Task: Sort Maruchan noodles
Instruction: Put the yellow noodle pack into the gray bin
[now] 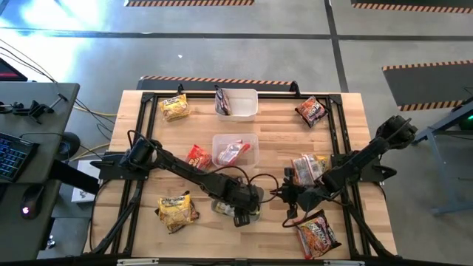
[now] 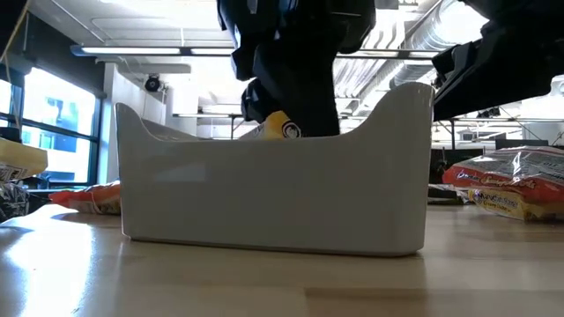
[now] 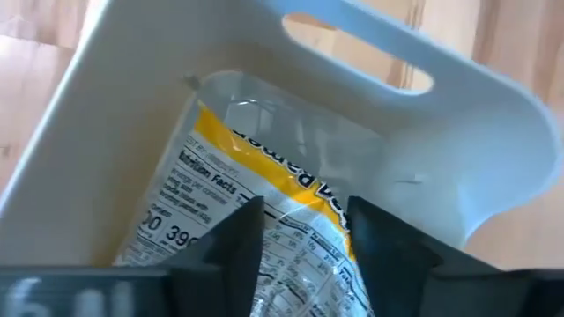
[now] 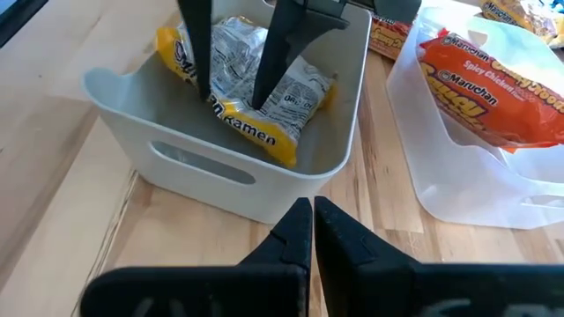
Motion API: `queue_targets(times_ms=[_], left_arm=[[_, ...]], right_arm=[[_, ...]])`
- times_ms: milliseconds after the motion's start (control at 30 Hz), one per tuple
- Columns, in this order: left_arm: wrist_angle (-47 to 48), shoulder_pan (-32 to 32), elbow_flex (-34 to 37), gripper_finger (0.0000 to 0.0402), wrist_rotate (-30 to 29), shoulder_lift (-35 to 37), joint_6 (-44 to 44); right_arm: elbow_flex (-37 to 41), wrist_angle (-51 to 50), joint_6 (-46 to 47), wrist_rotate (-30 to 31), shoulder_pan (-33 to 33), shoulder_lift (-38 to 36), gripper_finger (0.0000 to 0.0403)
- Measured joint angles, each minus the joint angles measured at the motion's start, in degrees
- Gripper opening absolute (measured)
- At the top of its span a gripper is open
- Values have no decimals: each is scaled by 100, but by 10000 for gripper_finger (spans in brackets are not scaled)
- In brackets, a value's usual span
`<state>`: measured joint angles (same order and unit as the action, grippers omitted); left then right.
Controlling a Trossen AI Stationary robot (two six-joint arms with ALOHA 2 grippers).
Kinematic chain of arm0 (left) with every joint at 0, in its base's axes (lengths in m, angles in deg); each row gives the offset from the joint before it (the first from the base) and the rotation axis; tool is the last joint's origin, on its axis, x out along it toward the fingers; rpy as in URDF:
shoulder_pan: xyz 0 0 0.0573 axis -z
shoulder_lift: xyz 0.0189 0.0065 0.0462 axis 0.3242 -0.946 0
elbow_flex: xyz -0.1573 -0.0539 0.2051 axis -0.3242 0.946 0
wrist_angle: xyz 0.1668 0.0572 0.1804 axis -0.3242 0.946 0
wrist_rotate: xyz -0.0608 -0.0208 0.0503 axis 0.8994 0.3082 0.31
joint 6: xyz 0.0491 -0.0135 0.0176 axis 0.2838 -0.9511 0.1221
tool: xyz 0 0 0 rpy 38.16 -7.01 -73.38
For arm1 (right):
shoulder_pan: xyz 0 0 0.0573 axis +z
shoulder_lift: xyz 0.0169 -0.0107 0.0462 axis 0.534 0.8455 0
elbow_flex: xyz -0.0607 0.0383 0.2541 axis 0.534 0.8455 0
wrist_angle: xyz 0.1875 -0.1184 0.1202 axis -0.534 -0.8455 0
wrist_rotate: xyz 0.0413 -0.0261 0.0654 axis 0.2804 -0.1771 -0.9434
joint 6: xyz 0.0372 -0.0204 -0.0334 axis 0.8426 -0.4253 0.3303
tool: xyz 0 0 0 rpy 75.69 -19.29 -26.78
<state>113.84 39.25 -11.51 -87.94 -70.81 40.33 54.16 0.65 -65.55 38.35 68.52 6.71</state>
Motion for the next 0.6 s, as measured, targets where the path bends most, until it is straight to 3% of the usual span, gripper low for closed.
queue_targets(times_ms=[233,600], left_arm=[[506,11,-99,14,31,0,625],[1503,33,-619,0,-317,471,1019]], right_arm=[[0,-4,-2,5,0,0,0],[0,81,-3,-325,-33,2,0]])
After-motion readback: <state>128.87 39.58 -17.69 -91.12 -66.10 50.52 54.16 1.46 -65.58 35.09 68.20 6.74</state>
